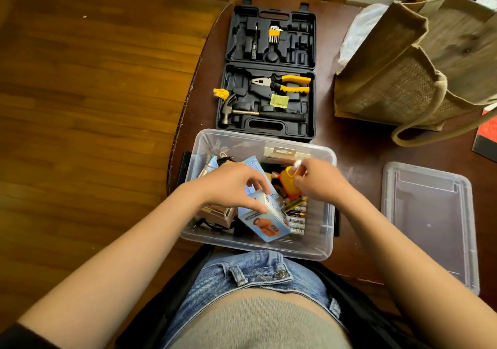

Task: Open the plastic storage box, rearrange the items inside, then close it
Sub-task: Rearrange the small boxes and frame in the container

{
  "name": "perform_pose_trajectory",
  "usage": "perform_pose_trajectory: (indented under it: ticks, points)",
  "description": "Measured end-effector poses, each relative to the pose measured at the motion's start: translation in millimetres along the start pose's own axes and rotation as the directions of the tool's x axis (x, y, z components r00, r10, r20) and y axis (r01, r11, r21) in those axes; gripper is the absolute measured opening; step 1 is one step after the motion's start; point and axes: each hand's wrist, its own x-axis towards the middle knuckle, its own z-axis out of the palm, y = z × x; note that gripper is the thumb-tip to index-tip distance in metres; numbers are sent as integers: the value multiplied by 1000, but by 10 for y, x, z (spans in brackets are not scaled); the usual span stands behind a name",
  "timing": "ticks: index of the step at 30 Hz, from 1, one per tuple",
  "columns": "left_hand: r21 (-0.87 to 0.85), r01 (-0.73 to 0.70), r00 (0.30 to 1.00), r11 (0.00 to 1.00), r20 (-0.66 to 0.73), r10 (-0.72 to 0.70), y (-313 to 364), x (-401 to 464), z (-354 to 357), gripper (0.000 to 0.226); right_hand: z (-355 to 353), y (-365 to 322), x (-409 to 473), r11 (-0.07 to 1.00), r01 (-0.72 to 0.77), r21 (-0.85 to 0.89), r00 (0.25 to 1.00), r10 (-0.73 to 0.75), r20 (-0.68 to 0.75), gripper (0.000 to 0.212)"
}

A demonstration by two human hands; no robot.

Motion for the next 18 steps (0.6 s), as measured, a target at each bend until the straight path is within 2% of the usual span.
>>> perform_pose_trajectory:
  ticks: [3, 6, 8, 10, 14, 18]
  points:
    - [-192, 18, 989, 981, -139, -46, -60, -60, 15, 12, -111, 26, -124, 989, 37, -141, 960, 4, 280, 20]
    - [-197, 121, 926, 973, -331, -182, -198, -93, 11, 14, -107, 41, -165, 942, 120, -314, 889, 39, 456, 24]
    - [-169, 220, 875, 961, -401, -270, -284, -128, 7, 16, -125, 9, -148, 926, 112, -361, 899, 60, 434, 23]
    - [-138, 320, 838, 937, -420, -348, -347, -164, 18, 23, -163, -77, -115, 936, 94, -340, 946, 23, 324, 29]
    - [-58, 505, 790, 861, -370, -489, -332, -208, 101, 46, -118, -379, 32, 977, 192, -95, 969, -174, 178, 26]
    - [47, 592, 772, 804, -320, -549, -244, -210, 222, 62, 27, -637, 271, 975, 219, 23, 970, -220, 98, 30]
